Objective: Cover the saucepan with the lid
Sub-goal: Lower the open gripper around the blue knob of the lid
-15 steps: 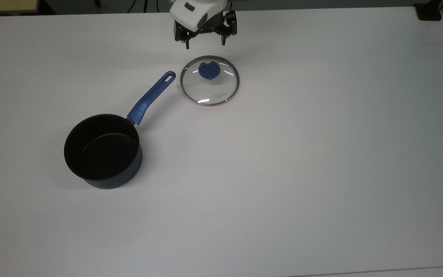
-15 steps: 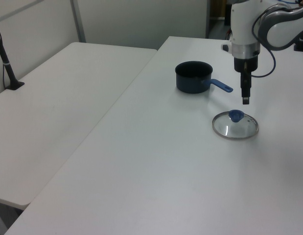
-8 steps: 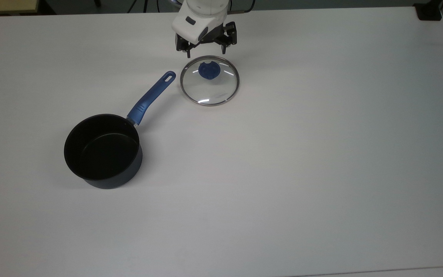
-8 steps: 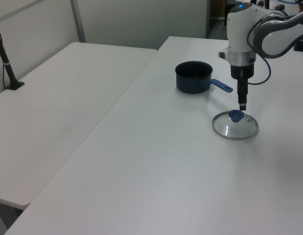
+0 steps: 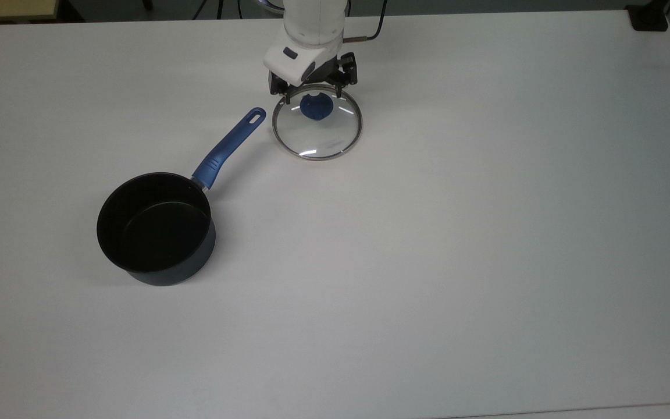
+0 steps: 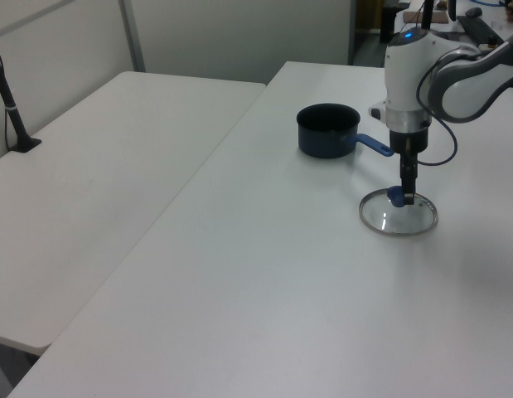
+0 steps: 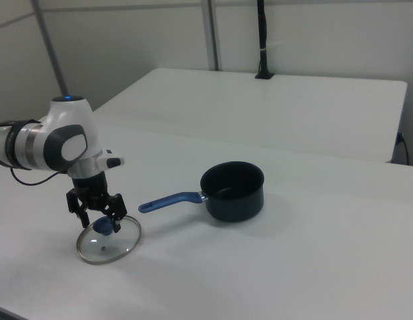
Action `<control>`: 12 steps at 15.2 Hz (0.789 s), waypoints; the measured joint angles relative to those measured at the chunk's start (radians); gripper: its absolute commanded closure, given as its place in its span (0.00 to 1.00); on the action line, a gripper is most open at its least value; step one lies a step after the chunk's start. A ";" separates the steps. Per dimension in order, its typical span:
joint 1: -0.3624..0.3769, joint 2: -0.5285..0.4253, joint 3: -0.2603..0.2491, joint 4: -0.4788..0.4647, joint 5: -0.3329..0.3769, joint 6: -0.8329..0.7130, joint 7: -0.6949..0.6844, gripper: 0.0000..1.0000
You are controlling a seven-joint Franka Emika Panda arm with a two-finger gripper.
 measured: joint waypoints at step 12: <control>0.001 0.013 0.000 0.002 0.000 0.045 0.000 0.10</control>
